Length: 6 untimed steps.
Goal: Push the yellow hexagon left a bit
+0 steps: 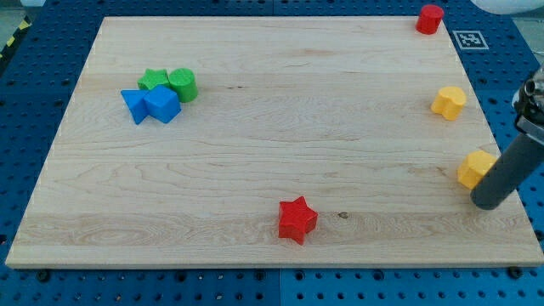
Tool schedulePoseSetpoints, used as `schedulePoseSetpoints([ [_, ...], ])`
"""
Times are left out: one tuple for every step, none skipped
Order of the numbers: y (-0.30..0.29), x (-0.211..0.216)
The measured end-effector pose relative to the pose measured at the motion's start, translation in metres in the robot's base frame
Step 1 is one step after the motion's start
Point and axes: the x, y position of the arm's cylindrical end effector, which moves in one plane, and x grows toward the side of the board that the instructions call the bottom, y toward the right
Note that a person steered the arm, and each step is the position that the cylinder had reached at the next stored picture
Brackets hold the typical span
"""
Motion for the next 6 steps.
schedulePoseSetpoints([
  [0.0,-0.028],
  [0.0,-0.053],
  [0.001,-0.067],
  [0.025,-0.052],
  [0.064,-0.038],
  [0.075,-0.064],
])
